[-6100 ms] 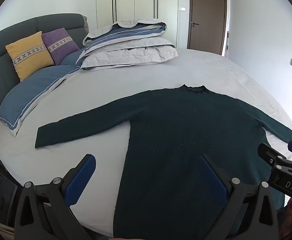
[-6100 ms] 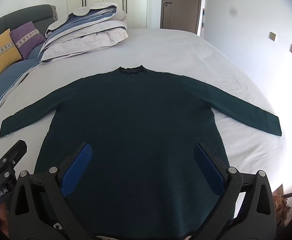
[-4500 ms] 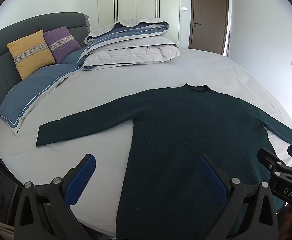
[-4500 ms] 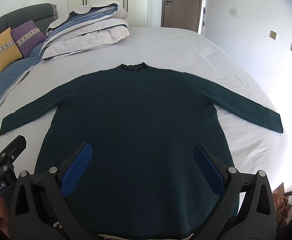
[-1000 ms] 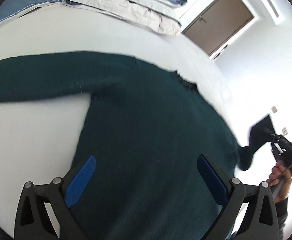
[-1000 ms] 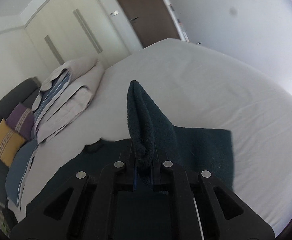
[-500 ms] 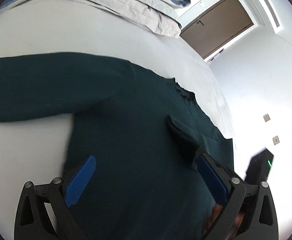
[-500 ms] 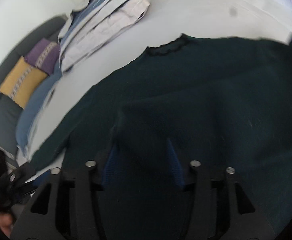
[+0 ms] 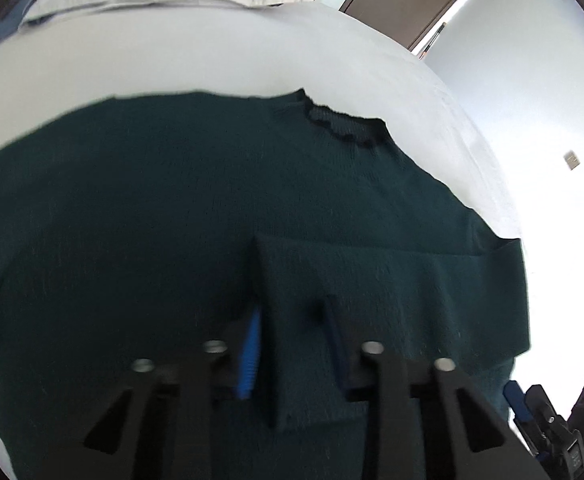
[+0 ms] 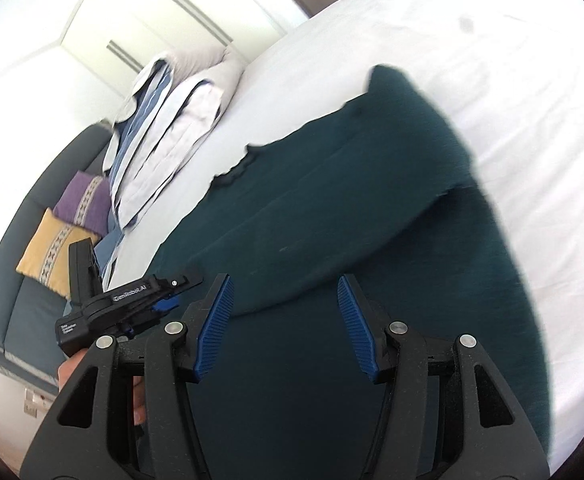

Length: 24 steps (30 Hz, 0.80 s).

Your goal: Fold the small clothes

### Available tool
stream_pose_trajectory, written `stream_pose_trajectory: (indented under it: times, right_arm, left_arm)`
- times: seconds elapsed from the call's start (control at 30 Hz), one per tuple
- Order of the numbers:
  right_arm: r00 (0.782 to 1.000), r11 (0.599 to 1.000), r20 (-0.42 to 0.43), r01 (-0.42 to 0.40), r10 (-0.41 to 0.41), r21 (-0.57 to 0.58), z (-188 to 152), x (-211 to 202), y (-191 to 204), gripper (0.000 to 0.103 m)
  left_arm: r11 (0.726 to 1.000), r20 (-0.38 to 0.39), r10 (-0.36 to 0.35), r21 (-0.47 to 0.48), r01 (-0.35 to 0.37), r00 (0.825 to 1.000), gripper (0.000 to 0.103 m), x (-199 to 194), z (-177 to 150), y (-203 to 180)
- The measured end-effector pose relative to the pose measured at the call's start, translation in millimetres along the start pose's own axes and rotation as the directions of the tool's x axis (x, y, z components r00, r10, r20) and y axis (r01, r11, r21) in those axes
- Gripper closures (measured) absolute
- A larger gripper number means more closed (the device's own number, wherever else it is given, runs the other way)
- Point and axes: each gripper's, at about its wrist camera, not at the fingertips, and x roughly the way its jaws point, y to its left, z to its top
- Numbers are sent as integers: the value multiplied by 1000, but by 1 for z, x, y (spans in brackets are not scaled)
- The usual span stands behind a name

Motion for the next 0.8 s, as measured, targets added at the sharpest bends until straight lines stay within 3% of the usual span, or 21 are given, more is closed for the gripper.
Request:
stream_pose_trajectory:
  times: [0.03, 0.13, 0.27, 0.47, 0.63, 0.8]
  right_arm:
    - [1000, 1000, 3, 5, -5, 11, 1, -4, -8, 50]
    - [1000, 999, 25, 17, -18, 29, 5, -20, -25, 50]
    - [998, 997, 58, 33, -38, 74, 18, -34, -48, 50]
    - [986, 990, 127, 93, -105, 103, 63, -46, -66, 50]
    - [979, 982, 115, 155, -167, 106, 103, -45, -78, 50]
    - [979, 979, 50, 198, -200, 52, 112, -31, -80, 51]
  left_arm:
    - [1000, 5, 4, 4, -4, 1000, 90, 0, 2, -1]
    - [998, 51, 23, 49, -25, 998, 93, -12, 6, -7]
    - [991, 134, 46, 116, -62, 990, 94, -32, 9, -17]
    - [993, 248, 63, 85, -87, 967, 94, -53, 28, -1]
    - [994, 204, 84, 46, -95, 975, 94, -26, 31, 21]
    - [994, 203, 87, 42, -98, 975, 94, -11, 31, 26]
